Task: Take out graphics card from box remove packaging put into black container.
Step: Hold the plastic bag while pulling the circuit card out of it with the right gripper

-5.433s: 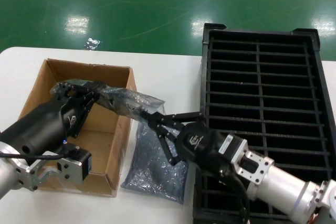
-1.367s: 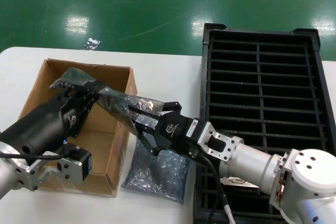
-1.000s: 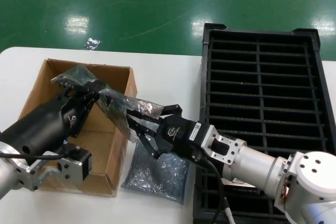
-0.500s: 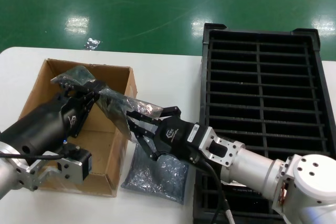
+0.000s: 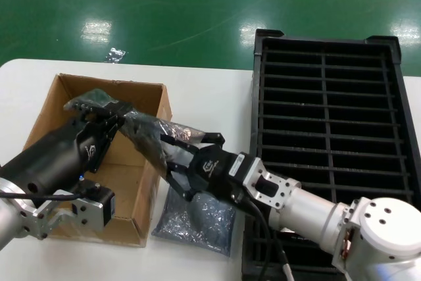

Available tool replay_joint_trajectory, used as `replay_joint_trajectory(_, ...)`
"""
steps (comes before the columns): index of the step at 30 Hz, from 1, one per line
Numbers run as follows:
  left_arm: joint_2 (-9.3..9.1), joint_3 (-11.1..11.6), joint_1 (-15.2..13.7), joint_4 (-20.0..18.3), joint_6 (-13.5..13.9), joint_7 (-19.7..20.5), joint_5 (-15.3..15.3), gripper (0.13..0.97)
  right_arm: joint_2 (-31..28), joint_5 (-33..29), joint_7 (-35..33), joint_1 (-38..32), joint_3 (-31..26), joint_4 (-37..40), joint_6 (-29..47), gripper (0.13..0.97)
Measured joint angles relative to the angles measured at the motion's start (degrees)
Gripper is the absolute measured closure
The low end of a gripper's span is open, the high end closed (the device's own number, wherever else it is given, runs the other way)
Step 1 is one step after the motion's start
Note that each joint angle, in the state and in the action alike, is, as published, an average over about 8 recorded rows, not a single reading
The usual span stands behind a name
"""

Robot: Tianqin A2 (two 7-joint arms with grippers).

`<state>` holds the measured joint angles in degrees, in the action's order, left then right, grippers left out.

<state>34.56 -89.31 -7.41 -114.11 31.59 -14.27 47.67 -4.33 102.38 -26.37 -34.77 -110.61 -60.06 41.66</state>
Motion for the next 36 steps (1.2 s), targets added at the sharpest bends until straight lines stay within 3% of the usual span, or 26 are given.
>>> replay_joint_trajectory(4,0.0,0.0,0.0,0.0,0.0,0.0,0.0,0.958,0.68,0.31,-0.1,-0.34,0.4,0.68,-0.5,0.829)
replay_joint_trajectory(18,0.0,0.0,0.0,0.0,0.0,0.0,0.0,0.958,0.49,0.27,0.65,0.0,0.63,-0.04,-1.23,0.889)
replay_joint_trajectory(36,0.0,0.0,0.0,0.0,0.0,0.0,0.0,0.958,-9.81,0.34,13.14,7.37,-0.05,-19.48,-0.89,0.903)
